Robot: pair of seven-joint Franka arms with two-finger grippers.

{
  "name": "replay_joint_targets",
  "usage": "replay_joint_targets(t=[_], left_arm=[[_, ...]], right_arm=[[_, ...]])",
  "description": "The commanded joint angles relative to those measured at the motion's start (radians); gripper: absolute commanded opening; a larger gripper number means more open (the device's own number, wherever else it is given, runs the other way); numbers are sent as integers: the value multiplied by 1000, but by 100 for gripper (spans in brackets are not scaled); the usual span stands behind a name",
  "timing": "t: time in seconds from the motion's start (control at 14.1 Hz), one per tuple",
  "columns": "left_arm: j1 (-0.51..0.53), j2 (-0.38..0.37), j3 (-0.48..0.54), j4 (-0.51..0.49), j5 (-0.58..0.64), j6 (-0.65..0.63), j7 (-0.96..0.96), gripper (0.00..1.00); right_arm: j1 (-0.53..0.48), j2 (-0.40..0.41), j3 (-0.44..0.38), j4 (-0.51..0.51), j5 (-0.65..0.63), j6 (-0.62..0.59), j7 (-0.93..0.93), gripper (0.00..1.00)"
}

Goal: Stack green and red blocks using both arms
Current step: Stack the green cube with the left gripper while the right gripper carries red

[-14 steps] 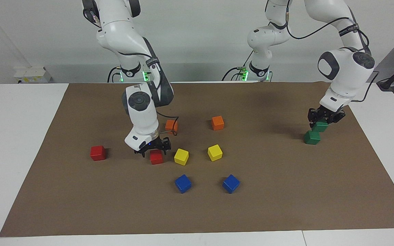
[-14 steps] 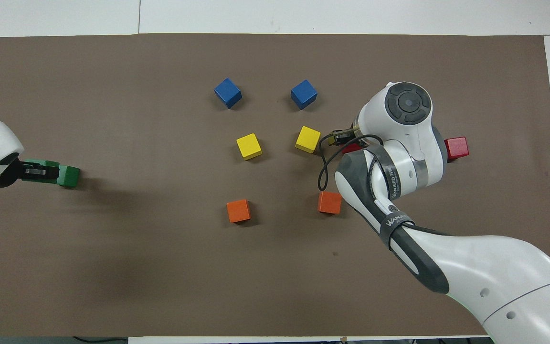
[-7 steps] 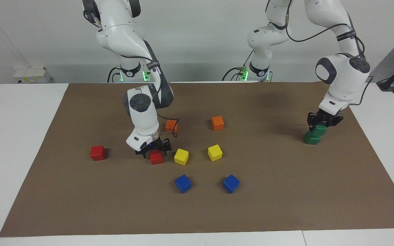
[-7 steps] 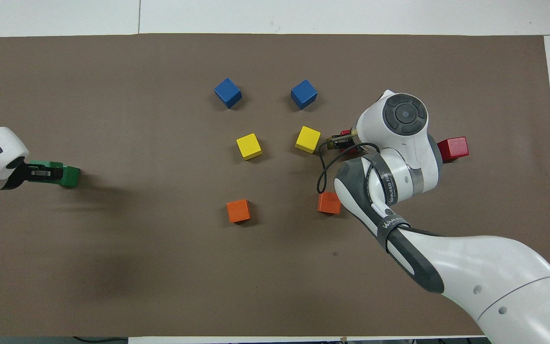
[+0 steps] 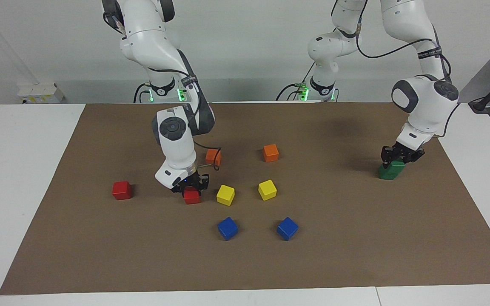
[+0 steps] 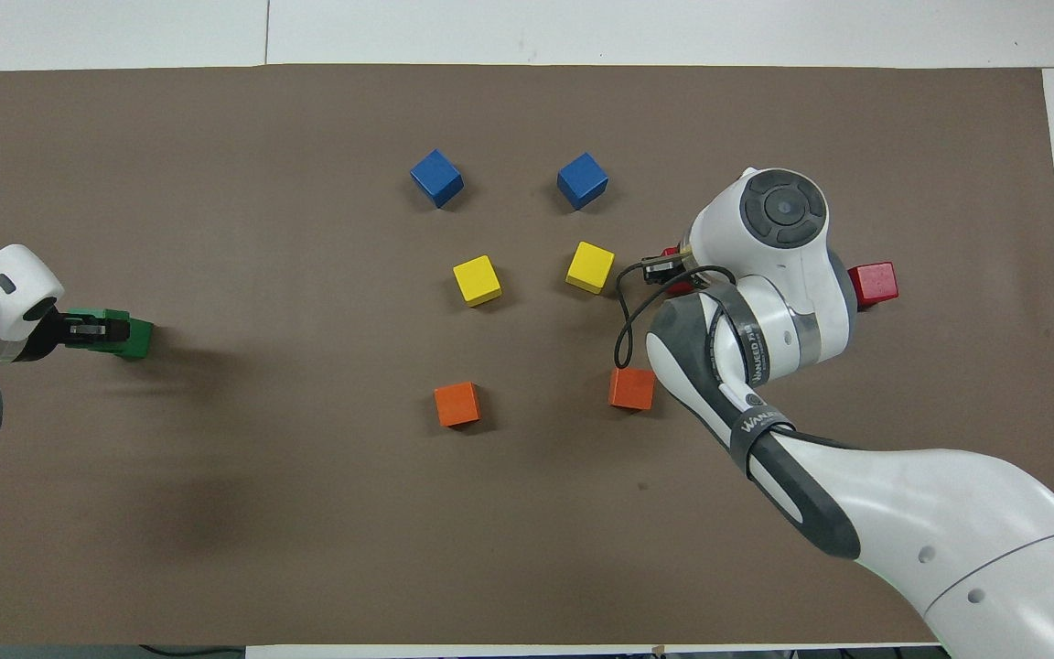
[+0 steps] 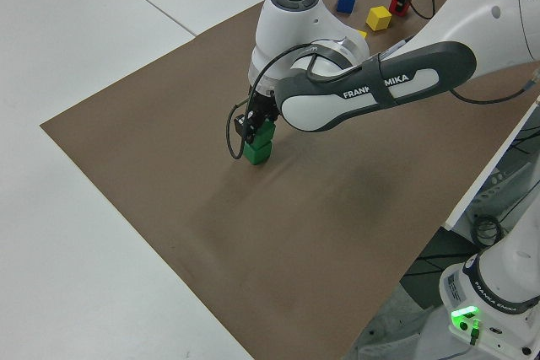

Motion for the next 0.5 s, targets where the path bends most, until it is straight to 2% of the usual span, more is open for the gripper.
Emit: replay_joint_targets(t=[0.0, 0.14, 0.21, 0.42], left_arm=[[14, 16, -6, -5, -22, 24, 25, 0], [14, 30, -6, 1, -22, 21, 20, 0], [14, 32, -6, 10, -23, 6, 16, 0], [14, 32, -6, 13, -23, -22, 11, 0]], right_arm=[[-54, -94, 6, 1, 3, -79, -25, 0], [-114, -212, 4, -78, 3, -109, -89, 0], [-136, -261, 4, -101, 3, -179, -133, 0], [-237, -346, 4, -109, 3, -316, -199, 0]])
